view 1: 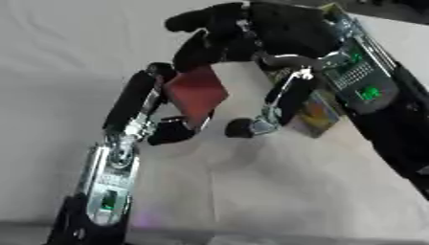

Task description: Pick up the objects with one hand, pass them to the other hand, and then place them into the box on the other side of the table.

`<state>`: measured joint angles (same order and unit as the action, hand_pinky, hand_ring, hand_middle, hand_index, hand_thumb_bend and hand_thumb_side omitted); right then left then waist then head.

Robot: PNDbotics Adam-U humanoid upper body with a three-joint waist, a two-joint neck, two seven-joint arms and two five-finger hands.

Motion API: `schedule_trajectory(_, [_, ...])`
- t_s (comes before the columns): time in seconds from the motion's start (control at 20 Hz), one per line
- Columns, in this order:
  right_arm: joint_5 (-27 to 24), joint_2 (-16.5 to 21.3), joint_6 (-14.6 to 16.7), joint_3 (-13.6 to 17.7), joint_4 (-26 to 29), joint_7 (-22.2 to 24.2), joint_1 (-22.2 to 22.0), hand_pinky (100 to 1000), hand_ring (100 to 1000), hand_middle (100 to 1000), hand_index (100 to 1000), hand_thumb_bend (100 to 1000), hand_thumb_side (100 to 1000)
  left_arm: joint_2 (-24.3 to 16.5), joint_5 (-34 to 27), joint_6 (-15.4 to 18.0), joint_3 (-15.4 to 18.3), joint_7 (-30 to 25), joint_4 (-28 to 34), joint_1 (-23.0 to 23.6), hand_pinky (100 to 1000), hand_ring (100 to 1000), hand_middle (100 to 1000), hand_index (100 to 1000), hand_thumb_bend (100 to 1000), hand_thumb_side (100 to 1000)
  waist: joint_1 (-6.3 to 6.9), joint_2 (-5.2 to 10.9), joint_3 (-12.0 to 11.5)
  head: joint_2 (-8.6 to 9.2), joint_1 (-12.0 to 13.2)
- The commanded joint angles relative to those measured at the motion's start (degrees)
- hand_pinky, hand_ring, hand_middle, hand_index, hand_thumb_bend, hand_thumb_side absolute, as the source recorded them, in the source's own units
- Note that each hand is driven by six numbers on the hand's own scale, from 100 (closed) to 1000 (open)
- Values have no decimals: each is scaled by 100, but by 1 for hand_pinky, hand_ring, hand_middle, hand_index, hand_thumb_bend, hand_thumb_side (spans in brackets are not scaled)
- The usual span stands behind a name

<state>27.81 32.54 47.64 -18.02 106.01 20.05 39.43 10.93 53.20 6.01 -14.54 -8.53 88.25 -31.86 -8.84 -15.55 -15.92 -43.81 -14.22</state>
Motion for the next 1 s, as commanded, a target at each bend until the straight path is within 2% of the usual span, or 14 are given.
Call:
schedule_trajectory(0.05, [79,64,433,67,-60,347,111,861,1000,774,903,342,701,44,-22,17,-58,-28,138,-62,398,386,434,508,100,373,-52,40,-5,-30,-27])
schedule_trajectory(1.0, [436,10,433,-29,-331,48,181,845,1000,757,873,386,715,61,42,137,-107,-27,122,-102,401,389,435,509,100,363,-98,27,-93,-30,-49])
